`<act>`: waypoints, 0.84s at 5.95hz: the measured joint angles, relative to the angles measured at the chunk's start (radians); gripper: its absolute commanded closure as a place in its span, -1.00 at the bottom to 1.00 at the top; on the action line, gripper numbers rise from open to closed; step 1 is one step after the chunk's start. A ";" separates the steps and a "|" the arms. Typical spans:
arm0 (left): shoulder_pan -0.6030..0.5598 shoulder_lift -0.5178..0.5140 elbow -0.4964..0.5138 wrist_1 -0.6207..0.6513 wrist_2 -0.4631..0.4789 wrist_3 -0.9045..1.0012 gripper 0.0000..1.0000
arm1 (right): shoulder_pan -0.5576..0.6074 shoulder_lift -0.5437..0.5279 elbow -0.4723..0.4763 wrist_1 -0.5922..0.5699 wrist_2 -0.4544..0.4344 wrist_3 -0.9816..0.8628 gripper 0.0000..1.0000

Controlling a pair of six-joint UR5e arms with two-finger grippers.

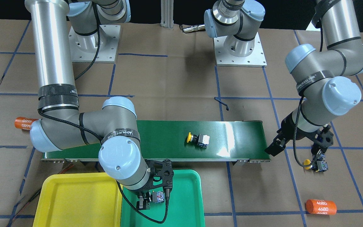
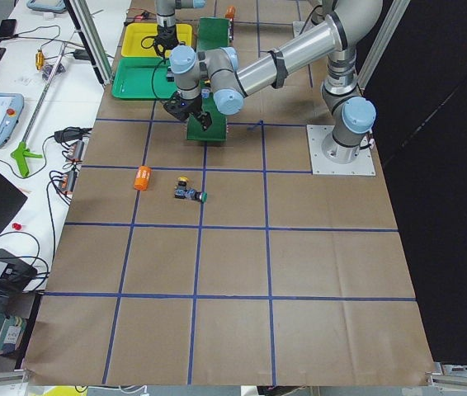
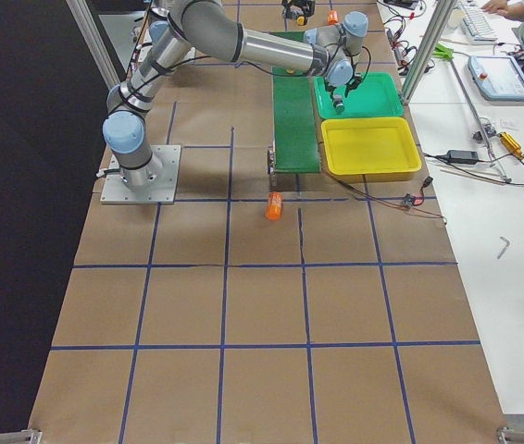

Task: Sort buttons by color to trays
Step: 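Move the right gripper over the yellow-cap button while the left gripper grasps another button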

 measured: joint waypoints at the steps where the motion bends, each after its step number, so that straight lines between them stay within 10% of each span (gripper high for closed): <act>1: 0.050 0.003 -0.001 -0.003 0.005 0.190 -0.98 | -0.001 -0.049 0.005 0.060 -0.032 -0.001 -1.00; 5: 0.250 -0.021 -0.020 0.000 0.020 1.040 -0.98 | -0.041 -0.347 0.241 0.272 -0.088 -0.013 -1.00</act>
